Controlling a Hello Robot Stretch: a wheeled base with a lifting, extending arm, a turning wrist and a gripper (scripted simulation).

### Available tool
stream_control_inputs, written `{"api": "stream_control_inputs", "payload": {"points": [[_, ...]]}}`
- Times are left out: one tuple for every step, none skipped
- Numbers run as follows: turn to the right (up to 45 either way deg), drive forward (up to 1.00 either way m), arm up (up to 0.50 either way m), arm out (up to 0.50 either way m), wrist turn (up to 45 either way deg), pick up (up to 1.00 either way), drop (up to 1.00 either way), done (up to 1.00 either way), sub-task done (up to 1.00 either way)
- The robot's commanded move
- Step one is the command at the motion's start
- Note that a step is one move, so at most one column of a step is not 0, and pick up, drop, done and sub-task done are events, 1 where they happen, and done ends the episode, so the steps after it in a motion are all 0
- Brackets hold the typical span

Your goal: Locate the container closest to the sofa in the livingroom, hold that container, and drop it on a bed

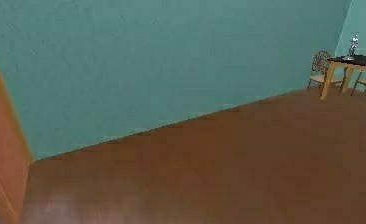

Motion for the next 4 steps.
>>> {"api": "stream_control_inputs", "payload": {"points": [[-45.0, 0.00, 0.00, 0.00, 0.0, 0.00, 0.00, 0.00, 0.00], [-30.0, 0.00, 0.00, 0.00, 0.0, 0.00, 0.00, 0.00, 0.00], [0.0, 1.00, 0.00, 0.00, 0.0, 0.00, 0.00, 0.00, 0.00], [0.0, 0.65, 0.00, 0.00, 0.0, 0.00, 0.00, 0.00, 0.00]]}}
